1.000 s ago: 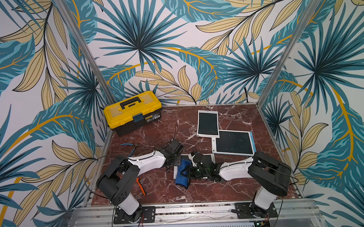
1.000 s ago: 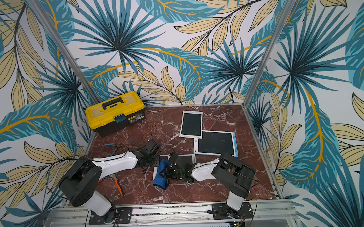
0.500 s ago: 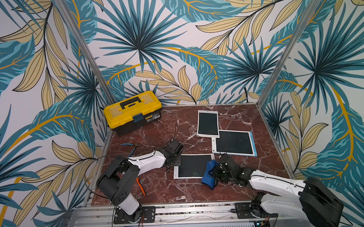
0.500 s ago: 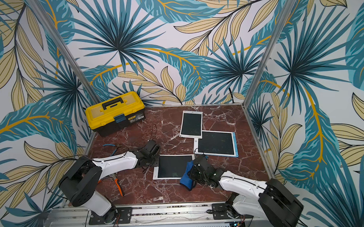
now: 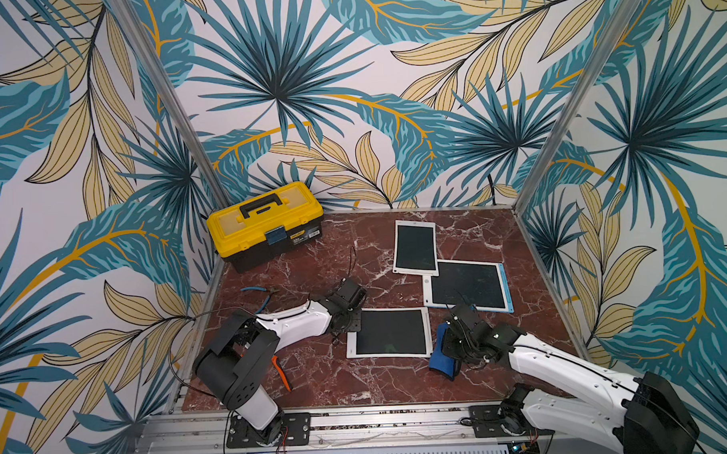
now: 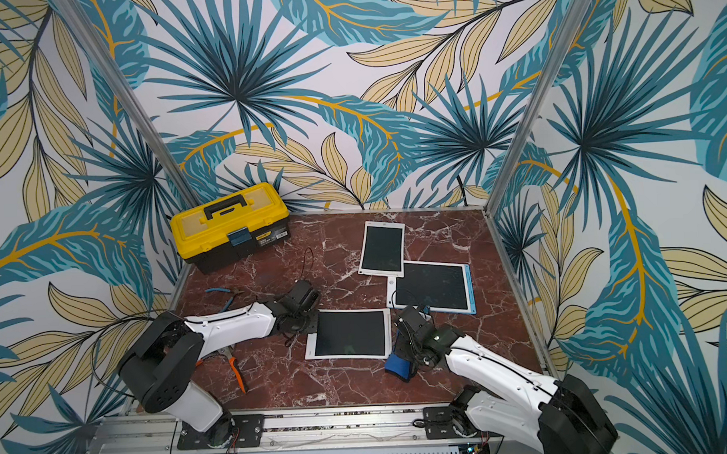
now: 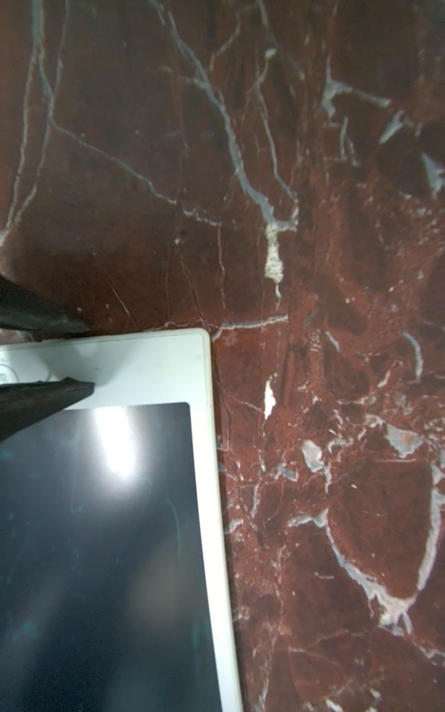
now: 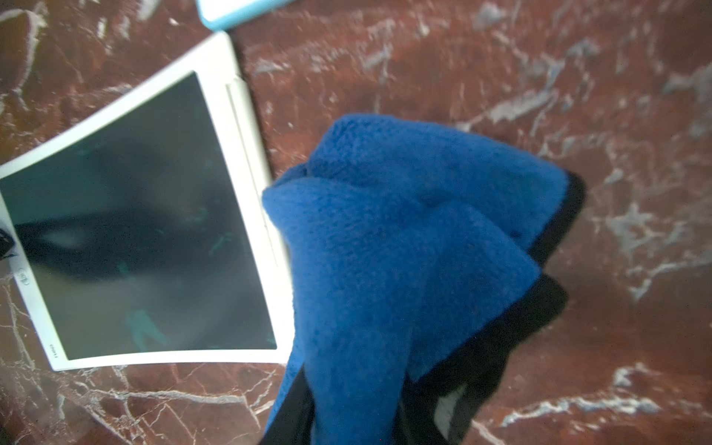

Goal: Wipe the drawing tablet
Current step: Wipe the dirt from the drawing tablet, then move the drawing tablet to the center of the board.

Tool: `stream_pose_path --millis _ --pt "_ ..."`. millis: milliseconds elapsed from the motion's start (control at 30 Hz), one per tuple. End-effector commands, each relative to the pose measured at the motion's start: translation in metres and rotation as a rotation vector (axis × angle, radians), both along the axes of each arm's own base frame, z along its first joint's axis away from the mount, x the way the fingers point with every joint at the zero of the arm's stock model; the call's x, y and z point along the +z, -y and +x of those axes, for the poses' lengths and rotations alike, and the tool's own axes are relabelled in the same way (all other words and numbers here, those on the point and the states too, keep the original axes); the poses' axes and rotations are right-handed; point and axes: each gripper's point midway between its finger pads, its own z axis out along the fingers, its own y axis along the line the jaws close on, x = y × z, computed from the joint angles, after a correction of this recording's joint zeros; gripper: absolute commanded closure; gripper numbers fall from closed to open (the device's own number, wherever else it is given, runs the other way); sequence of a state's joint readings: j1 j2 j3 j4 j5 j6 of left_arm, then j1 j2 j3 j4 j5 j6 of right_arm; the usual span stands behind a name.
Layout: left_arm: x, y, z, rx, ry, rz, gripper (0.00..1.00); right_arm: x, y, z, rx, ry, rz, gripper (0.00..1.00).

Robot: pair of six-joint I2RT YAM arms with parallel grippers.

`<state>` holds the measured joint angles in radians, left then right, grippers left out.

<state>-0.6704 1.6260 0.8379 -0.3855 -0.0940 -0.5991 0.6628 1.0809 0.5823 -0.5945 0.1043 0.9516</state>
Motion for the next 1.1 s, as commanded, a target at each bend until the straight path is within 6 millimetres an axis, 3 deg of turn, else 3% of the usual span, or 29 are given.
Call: stream_pose_path --millis 0,100,333,500,833,1067 --pt "-0.045 -0.021 -0.05 -0.037 -0.22 0.098 0.75 0.023 0.003 0.016 0.067 0.034 -0.108 0.71" --pt "-0.044 -0.021 -0.05 -0.037 -0.217 0.097 0.75 0.025 -0.009 0.032 0.107 0.047 -0.117 0.71" --pt "-0.043 -0.021 -0.05 -0.036 -0.218 0.091 0.76 -0.028 -0.039 0.043 0.159 -0.086 -0.102 0.72" --pt "-0.042 -0.019 -0.051 -0.042 -0.219 0.082 0.75 -0.052 -0.062 0.044 0.181 -0.138 -0.016 0.72" --pt "-0.043 -0.015 -0.051 -0.056 -0.223 0.082 0.76 -0.063 -0.112 0.059 0.261 -0.176 0.099 0.72" --pt "-0.044 -0.014 -0.052 -0.054 -0.227 0.08 0.75 -0.059 -0.156 0.059 0.334 -0.168 0.164 0.72"
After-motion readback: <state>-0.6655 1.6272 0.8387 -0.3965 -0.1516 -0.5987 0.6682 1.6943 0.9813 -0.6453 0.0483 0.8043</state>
